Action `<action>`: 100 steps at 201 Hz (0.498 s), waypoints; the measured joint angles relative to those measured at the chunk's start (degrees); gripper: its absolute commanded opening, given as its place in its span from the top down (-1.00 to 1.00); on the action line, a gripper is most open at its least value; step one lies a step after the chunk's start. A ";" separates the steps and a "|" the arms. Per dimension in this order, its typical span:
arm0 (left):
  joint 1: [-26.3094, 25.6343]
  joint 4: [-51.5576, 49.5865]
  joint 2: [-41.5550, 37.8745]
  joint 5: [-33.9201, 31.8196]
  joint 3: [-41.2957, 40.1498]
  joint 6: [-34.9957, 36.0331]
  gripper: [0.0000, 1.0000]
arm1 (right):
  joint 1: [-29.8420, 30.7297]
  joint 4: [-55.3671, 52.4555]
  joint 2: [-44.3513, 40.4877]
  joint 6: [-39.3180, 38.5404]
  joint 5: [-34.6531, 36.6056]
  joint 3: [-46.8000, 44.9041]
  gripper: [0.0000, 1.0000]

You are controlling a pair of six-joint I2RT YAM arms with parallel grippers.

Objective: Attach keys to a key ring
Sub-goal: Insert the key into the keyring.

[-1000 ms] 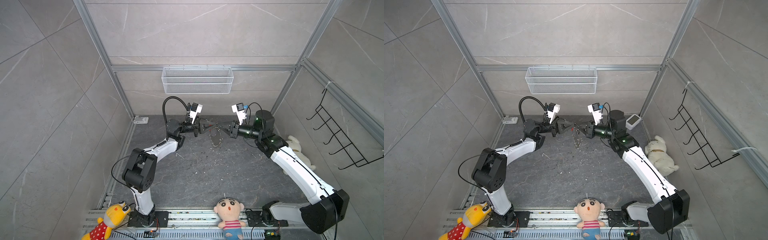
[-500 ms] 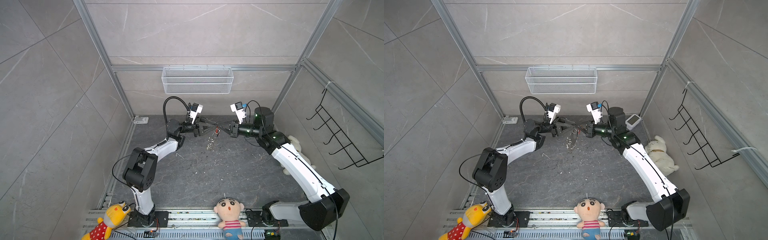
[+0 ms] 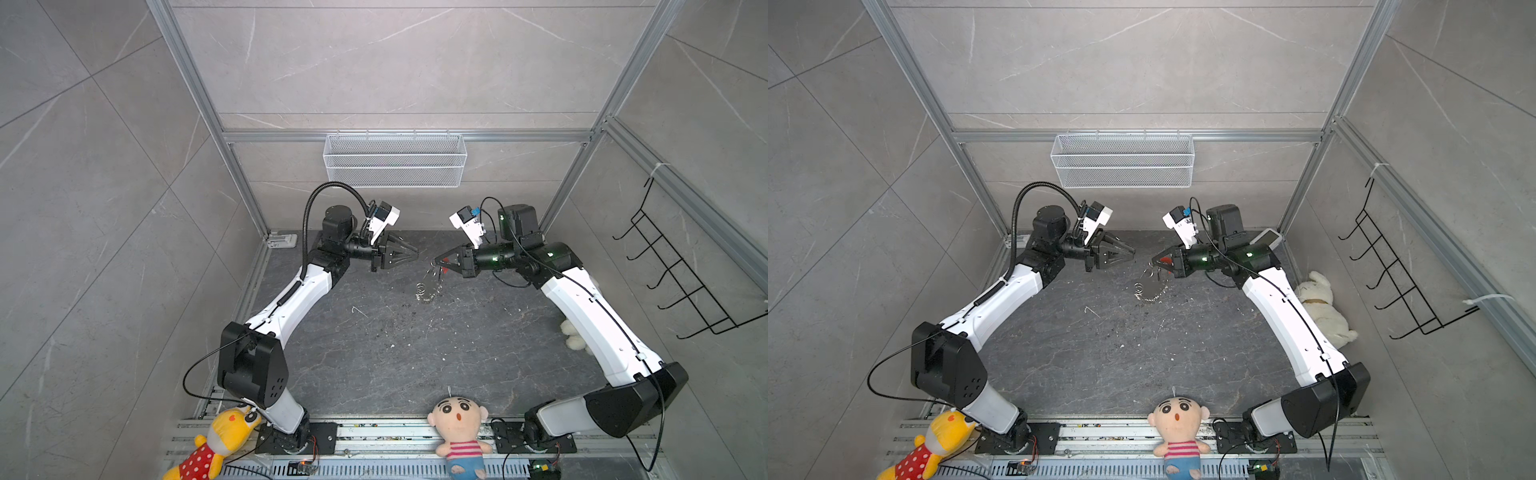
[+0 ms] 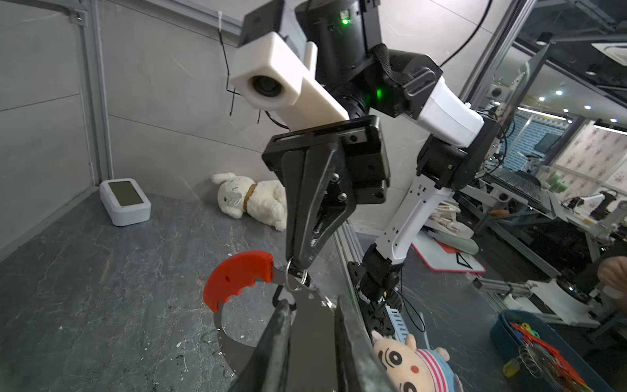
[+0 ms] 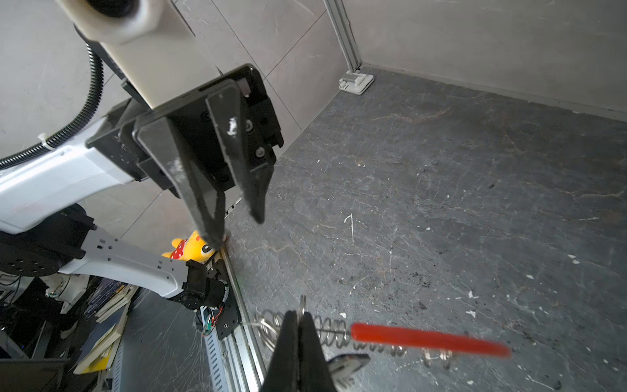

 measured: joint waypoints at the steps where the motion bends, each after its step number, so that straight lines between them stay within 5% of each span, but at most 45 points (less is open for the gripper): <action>1: -0.04 -0.52 0.00 0.11 0.04 0.35 0.50 | 0.00 -0.04 0.02 -0.04 -0.02 0.04 1.00; 42: -1.18 -7.37 1.38 2.23 0.17 4.35 0.49 | 0.17 -2.10 0.15 -2.38 -1.40 0.48 1.00; 100: -2.19 -4.74 5.35 4.37 1.03 0.35 0.53 | 1.90 -2.05 0.68 -2.84 -2.47 0.72 1.00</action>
